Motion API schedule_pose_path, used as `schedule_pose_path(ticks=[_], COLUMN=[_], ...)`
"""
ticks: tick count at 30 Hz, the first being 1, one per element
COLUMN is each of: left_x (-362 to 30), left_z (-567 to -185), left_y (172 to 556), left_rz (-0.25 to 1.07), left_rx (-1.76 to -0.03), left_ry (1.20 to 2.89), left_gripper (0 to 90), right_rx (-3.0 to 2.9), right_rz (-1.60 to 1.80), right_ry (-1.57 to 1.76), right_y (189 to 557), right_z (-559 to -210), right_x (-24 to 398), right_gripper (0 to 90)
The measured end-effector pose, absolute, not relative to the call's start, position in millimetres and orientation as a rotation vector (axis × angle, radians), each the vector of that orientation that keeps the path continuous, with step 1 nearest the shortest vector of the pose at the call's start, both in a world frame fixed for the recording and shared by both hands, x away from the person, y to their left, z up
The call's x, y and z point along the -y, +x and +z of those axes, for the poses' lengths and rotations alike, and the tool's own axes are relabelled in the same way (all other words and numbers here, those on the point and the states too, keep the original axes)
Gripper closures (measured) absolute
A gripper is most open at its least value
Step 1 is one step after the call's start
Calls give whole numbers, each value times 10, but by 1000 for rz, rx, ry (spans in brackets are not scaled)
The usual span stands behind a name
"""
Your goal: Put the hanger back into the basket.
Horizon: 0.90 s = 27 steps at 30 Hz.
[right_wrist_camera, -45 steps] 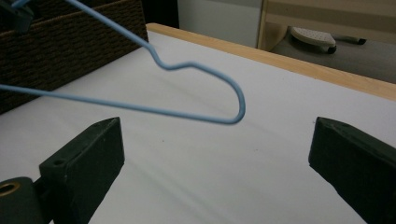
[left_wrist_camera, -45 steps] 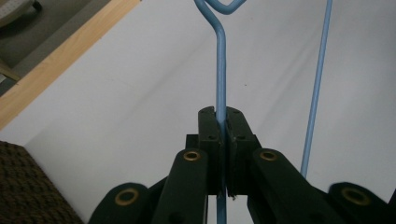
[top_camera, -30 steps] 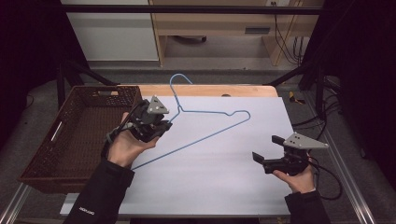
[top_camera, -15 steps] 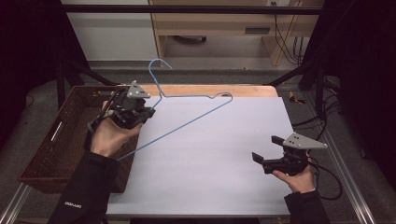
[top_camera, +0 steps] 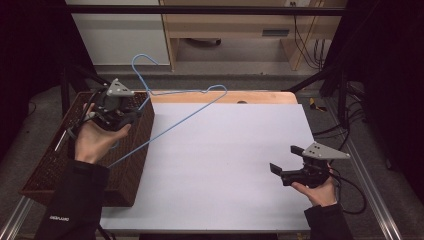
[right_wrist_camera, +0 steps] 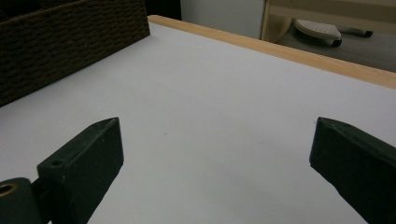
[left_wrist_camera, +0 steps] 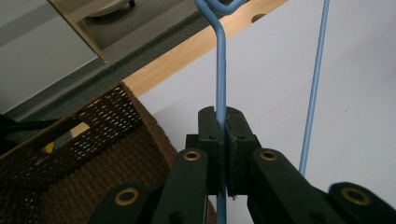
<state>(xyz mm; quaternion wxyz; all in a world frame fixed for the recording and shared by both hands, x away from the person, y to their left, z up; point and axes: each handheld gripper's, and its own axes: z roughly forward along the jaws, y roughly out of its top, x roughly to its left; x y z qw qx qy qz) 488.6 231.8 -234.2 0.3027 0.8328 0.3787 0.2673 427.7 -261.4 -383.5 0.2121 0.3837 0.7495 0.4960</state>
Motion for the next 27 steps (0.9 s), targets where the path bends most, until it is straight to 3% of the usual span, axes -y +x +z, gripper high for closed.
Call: schedule_pose_path(ticks=[27], left_x=[-3169], left_z=[-2421], left_y=[5035], left_rz=[795], left_rx=[-1240], left_ry=[2133], left_gripper=[870], right_rx=[-2087], right_rz=[1366], right_ry=[1068], right_y=[4291], right_z=[-3850], right_x=[2601], right_gripper=[33])
